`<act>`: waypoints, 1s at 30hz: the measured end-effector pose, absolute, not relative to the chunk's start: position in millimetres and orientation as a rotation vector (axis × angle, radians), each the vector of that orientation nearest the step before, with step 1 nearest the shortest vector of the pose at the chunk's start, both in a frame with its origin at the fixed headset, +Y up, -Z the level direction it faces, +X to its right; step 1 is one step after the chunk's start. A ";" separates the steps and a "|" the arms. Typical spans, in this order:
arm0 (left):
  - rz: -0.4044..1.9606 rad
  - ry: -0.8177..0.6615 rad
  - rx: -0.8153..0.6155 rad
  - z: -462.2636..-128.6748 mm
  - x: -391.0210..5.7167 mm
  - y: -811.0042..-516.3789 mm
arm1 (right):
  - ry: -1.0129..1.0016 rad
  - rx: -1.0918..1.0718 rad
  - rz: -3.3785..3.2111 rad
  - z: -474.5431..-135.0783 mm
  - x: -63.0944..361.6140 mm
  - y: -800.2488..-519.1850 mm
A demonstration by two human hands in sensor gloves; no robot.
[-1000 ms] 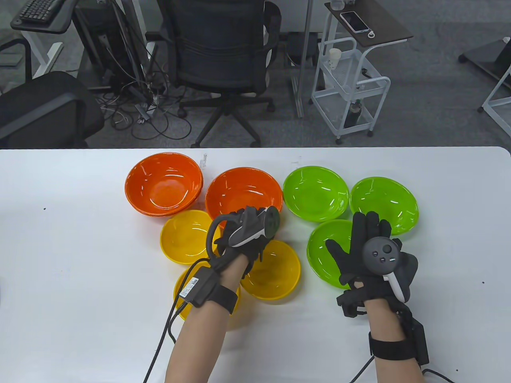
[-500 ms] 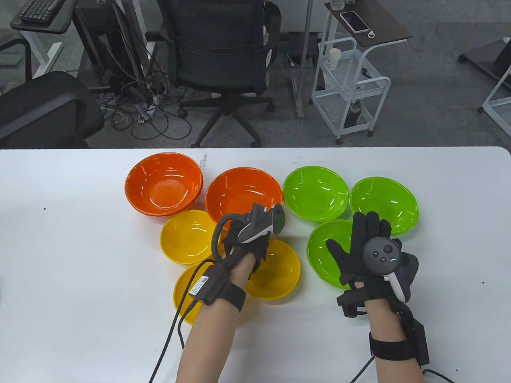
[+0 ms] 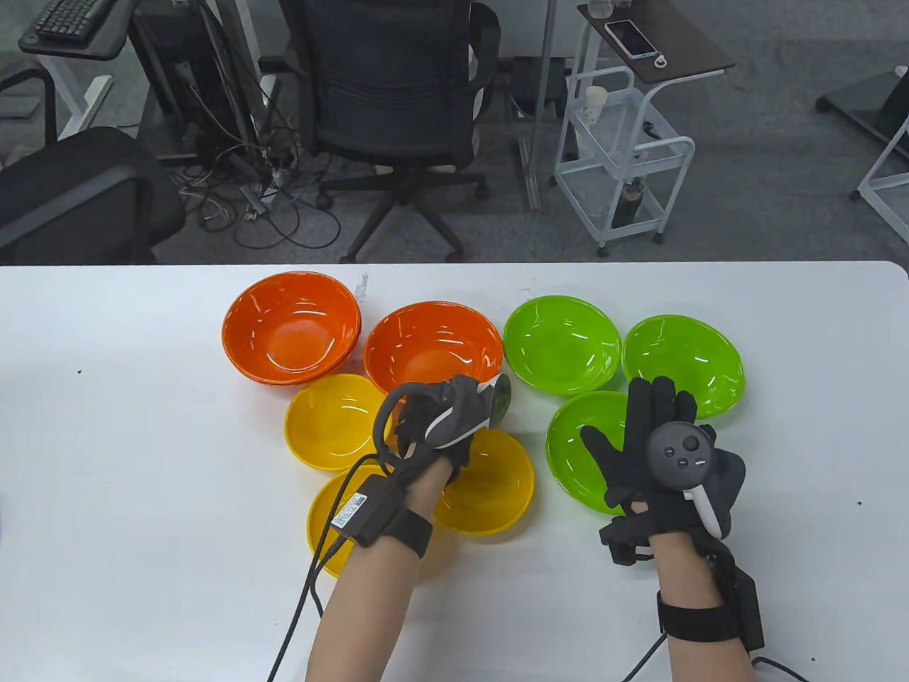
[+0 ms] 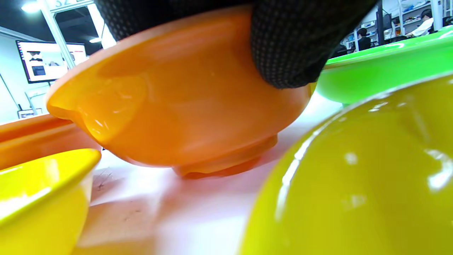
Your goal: Nest bowls by color group
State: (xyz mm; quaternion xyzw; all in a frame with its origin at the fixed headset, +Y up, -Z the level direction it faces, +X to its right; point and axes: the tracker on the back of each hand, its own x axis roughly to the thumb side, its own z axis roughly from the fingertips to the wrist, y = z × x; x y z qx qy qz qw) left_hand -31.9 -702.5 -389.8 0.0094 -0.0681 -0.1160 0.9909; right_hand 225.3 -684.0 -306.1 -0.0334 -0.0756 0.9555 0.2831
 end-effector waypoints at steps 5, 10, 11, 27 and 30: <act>-0.259 -0.160 0.096 -381.0 -37.3 -688.8 | -0.205 -0.093 2.559 -306.0 225.5 -683.9; -0.258 -0.124 0.160 -377.0 -54.6 -664.0 | -0.205 -0.093 2.563 -306.1 225.5 -684.0; -0.252 -0.112 0.169 -377.0 -59.5 -659.6 | -0.206 -0.094 2.562 -306.1 225.6 -684.0; -0.267 0.167 0.228 -389.1 -179.4 -647.3 | -0.209 -0.101 2.564 -306.2 226.2 -683.9; -0.263 0.205 0.217 -391.3 -195.9 -656.4 | -0.210 -0.103 2.560 -306.1 226.7 -683.6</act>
